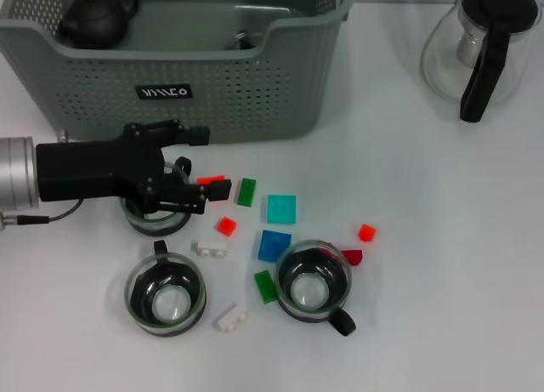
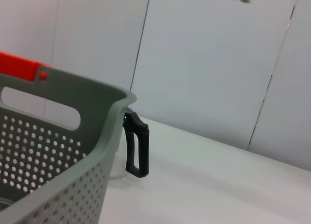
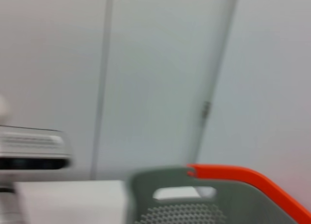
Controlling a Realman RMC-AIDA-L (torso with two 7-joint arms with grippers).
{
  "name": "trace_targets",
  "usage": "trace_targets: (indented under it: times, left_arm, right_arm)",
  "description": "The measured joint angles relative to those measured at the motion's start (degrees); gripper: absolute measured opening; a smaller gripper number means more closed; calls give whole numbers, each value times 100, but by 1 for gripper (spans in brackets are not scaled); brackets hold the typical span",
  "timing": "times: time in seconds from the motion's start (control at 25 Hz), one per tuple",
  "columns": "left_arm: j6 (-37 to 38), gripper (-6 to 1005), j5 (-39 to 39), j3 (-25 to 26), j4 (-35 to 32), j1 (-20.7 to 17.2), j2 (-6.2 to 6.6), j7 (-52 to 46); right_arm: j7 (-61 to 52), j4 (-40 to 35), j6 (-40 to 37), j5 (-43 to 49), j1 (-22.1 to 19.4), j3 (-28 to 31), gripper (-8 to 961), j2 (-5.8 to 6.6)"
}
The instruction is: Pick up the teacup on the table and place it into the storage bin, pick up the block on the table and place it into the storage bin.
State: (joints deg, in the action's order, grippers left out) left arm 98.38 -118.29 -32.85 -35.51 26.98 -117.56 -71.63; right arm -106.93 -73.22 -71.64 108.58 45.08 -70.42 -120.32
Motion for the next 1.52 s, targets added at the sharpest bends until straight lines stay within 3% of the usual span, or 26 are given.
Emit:
trace_targets:
  times: [0.12,0.16,0.36,0.44,0.68,0.92,1.24,1.52]
  left_arm:
    - [29,947,-9,31,-10,-2,15,0]
    - [55,947,-23,29,-16,-13,29,0]
    - [275,947,-52,0,-42,-93,112,25]
    - [335,947,-54,3,-48,-126,143,27]
    - [450,947,-85,13,-153,-217,191,32]
    - [436,947,-132,31,-185,-220,190,36]
    - [403,948,-135,34,-193,-220,189,44]
    - [390,948,-135,34,-193,-231,189,44]
  right_arm:
    - [35,-536,-231,-322,-530,-215,796,-11]
    - [-4,-793,-276,-482,-878,-387,794,-4]
    - [-239,-1090,-662,-509,-1379,-528,787,7]
    - [-274,-1126,-1413,-347,-1451,-431,785,18]
    - [-822,-1126,-2946,263,-1218,-234,784,27]
    - [-1542,-919,-3484,897,-844,-459,780,4]
    - [-1961,-536,-3557,1192,-526,-1124,768,-5]
    - [-2084,-83,-3139,1551,-301,-1763,729,-18]
